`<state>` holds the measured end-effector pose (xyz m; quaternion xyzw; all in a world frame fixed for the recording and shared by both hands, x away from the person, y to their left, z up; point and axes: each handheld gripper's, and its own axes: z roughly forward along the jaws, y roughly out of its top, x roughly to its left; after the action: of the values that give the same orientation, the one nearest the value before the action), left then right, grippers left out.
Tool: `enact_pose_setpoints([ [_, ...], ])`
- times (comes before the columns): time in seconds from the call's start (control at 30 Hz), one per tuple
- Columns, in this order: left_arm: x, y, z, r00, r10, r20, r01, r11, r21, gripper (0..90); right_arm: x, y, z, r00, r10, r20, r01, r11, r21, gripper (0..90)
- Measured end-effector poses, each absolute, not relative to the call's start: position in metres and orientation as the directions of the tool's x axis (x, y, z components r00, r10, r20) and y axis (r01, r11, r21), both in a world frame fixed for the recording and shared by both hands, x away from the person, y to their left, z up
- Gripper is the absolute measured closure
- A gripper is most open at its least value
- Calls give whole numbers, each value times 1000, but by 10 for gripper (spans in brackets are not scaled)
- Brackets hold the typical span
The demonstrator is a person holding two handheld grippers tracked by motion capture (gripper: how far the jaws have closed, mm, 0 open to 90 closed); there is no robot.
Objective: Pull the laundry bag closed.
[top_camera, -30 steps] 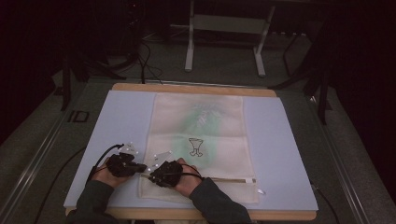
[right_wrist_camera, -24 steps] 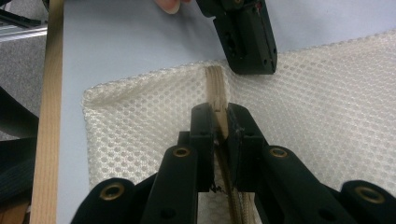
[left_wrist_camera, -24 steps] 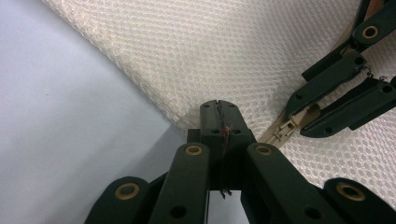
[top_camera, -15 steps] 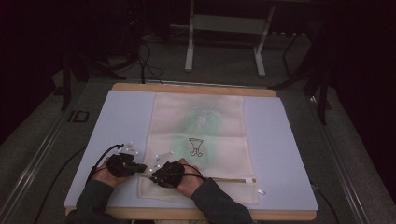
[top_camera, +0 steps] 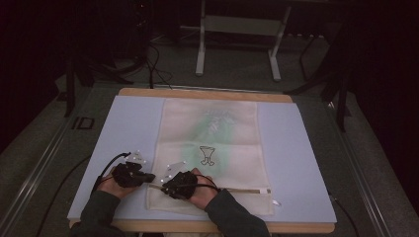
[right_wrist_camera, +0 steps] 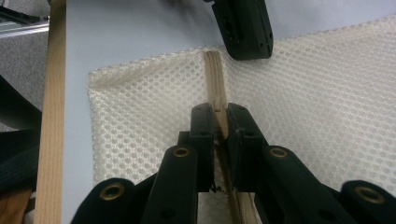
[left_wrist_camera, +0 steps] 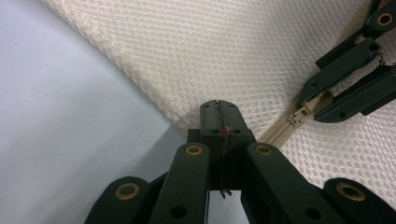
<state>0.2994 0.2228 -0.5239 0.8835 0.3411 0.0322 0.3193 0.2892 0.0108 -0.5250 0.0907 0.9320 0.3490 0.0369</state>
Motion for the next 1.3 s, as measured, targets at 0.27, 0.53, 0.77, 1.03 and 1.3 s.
enact_pose_setpoints([
  [0.27,300,223,-524,765,623,-164,583,-561,588,900,287,8,-524,-982,189,-21,130,748,651,823],
  [0.53,300,223,-524,765,623,-164,583,-561,588,900,286,4,-522,-982,188,-34,123,758,640,822],
  [0.77,300,223,-524,765,623,-163,583,-562,587,900,284,1,-520,-981,186,-45,116,763,636,822],
  [1.03,300,223,-524,765,623,-164,583,-561,588,900,284,-3,-519,-981,188,-47,116,766,632,822],
  [1.3,299,223,-524,766,623,-161,582,-564,585,900,283,-6,-520,-981,190,-48,118,767,631,822],
])
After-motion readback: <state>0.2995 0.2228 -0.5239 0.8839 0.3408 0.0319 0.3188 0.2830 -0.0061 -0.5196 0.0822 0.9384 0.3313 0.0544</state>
